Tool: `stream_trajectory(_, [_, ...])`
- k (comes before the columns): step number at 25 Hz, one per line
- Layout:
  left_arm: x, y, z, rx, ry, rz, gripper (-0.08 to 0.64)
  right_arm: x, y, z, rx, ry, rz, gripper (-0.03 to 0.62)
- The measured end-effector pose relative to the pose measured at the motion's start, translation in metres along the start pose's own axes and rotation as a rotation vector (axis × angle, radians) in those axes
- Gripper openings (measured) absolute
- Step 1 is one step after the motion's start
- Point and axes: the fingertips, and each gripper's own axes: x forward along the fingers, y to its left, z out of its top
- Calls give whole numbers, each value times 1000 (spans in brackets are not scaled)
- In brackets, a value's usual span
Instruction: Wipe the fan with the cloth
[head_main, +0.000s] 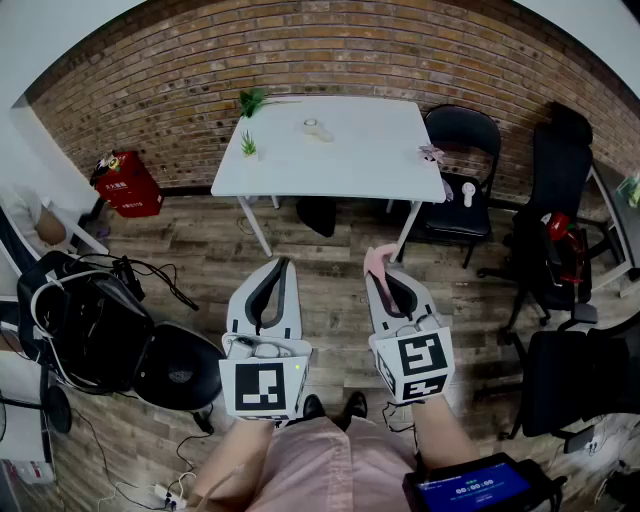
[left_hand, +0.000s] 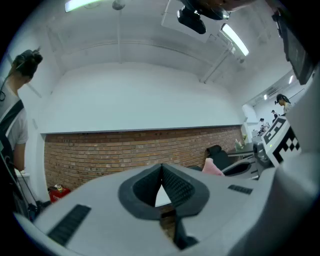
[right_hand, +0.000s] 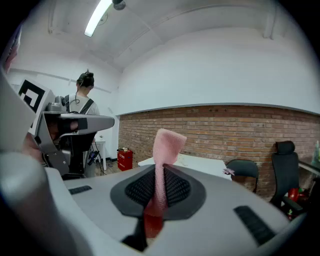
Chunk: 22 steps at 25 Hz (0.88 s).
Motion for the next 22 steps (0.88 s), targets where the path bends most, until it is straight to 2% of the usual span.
stream_trajectory(14, [8,-37,-14,17,49,40,12,-12,-32,-19,35,-2,56,35])
stream_trajectory(22, [23,-55,-39,13,101,48,12,-3,-57,-43,39,34,70,37])
